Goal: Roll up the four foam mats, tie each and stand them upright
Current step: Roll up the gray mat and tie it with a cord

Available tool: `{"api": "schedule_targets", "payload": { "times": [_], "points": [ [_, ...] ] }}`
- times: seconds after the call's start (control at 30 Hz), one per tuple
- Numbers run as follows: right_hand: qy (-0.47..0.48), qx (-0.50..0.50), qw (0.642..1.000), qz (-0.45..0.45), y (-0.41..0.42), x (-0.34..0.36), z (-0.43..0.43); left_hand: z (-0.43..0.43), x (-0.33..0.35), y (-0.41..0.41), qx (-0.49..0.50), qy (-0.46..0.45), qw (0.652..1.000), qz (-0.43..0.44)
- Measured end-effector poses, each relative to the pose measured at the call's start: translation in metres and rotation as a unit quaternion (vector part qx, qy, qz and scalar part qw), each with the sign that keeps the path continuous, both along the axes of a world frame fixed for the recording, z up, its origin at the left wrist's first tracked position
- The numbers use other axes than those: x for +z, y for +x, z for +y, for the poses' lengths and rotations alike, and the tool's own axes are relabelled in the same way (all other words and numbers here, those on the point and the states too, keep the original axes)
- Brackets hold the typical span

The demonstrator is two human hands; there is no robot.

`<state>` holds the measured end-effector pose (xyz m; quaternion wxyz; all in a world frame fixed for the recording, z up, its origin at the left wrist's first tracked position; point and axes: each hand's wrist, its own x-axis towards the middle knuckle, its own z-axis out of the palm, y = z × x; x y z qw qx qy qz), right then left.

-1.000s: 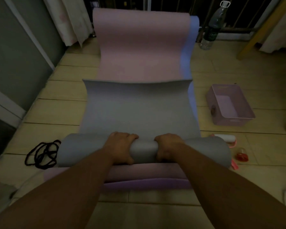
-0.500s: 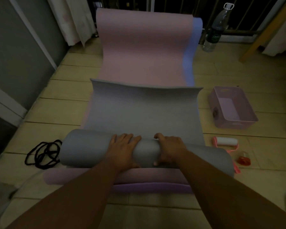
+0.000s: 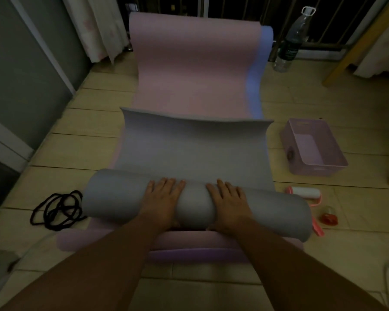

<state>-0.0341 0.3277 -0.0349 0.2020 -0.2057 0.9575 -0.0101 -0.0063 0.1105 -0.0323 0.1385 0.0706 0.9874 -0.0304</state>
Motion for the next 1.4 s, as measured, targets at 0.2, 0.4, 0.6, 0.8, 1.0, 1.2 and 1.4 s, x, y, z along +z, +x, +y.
{"api": "schedule_targets", "payload": {
  "times": [0.2,0.4,0.6,0.8,1.0,1.2,1.4],
  "points": [
    [0.002,-0.019,1.0,0.012,-0.004,0.009,-0.013,0.0,0.008,-0.006,0.005,0.022,1.0,0.014],
    [0.002,-0.024,0.995,-0.093,-0.031,0.035,-0.014,-0.002,0.031,-0.028,0.0,0.014,0.996,-0.086],
    [-0.016,-0.036,0.992,-0.121,-0.028,0.029,-0.009,-0.001,0.022,-0.02,0.017,0.066,0.99,-0.122],
    [-0.016,-0.003,1.0,0.026,-0.012,0.014,0.004,0.001,0.007,-0.003,0.018,0.074,0.997,-0.025],
    [-0.05,-0.018,0.997,0.057,-0.004,0.003,0.002,-0.001,0.003,-0.003,0.008,0.048,0.998,-0.038],
    [0.042,0.011,0.999,-0.011,-0.002,0.0,-0.003,0.004,-0.002,-0.005,0.018,0.02,0.998,-0.054],
    [0.006,0.007,1.0,0.005,-0.002,0.007,-0.007,0.0,-0.005,0.01,-0.004,0.023,0.999,-0.023]
  ]
}}
